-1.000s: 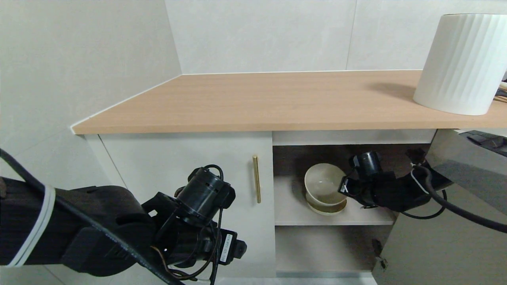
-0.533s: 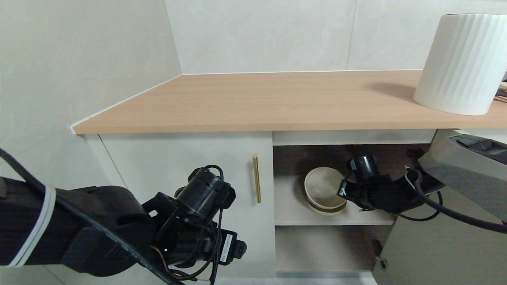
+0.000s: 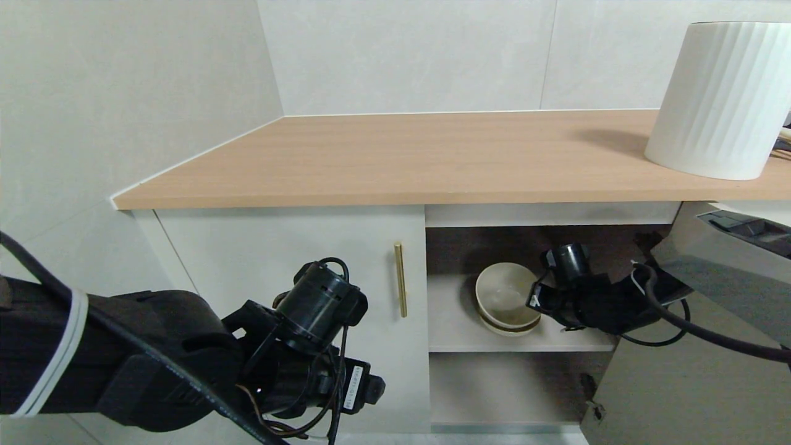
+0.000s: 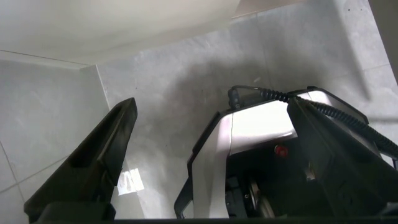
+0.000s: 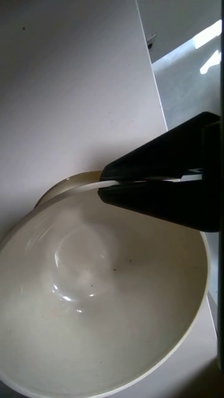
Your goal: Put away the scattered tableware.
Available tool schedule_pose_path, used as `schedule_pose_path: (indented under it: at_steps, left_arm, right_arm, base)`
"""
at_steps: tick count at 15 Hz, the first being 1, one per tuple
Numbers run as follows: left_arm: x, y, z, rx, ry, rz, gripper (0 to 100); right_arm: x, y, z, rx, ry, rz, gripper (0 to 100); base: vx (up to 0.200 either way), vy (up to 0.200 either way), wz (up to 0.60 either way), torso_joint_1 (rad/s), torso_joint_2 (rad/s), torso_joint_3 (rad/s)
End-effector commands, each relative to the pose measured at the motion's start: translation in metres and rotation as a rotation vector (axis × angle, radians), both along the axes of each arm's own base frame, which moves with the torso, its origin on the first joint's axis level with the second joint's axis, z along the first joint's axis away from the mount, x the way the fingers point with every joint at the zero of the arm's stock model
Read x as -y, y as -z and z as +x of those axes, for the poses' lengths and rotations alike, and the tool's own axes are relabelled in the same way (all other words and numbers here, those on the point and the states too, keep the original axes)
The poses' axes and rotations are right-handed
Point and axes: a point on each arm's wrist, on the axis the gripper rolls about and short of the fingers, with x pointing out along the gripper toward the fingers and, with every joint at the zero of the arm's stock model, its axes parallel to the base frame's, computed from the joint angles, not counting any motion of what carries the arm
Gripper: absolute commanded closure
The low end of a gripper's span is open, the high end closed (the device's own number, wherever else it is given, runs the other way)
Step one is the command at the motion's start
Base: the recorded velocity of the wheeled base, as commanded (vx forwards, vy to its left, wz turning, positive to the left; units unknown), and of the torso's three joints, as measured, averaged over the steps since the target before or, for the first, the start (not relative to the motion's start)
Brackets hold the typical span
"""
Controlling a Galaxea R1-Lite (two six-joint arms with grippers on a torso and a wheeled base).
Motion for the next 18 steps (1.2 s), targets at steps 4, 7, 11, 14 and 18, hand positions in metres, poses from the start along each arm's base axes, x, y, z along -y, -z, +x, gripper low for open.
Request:
schedule_pose_path:
  at_steps: [4,7,11,14,18]
  left_arm:
    - [0.000,0.001,0.000,-0.002,0.000,0.003,0]
    - [0.000,0.002,0.000,-0.005,0.000,0.005,0]
    - [0.000,0.000,0.000,-0.001,0.000,0.002,0]
    - [-0.004,-0.005,-0.002,0.012,-0.012,-0.014,0]
    - [-0.029,-0.026,-0.008,0.069,-0.074,-0.056,0]
  right_arm:
    - [-0.001,0.003,-0.001,-0.008,-0.003,-0.003,0]
    - [-0.001,0.003,-0.001,-0.010,-0.003,-0.004,0]
    - [-0.001,0.000,-0.001,-0.004,-0.004,-0.001,0]
    - [0.001,-0.015,-0.007,0.016,-0.006,0.005,0]
    - [0.002,-0.043,-0.051,0.003,-0.136,-0.066,0]
  base:
    - [0.000,0.000,0.00,0.000,0.00,0.000]
    - [0.000,0.000,0.00,0.000,0.00,0.000]
    - [0.000,0.000,0.00,0.000,0.00,0.000]
    - [0.000,0.000,0.00,0.000,0.00,0.000]
    - [0.000,0.000,0.00,0.000,0.00,0.000]
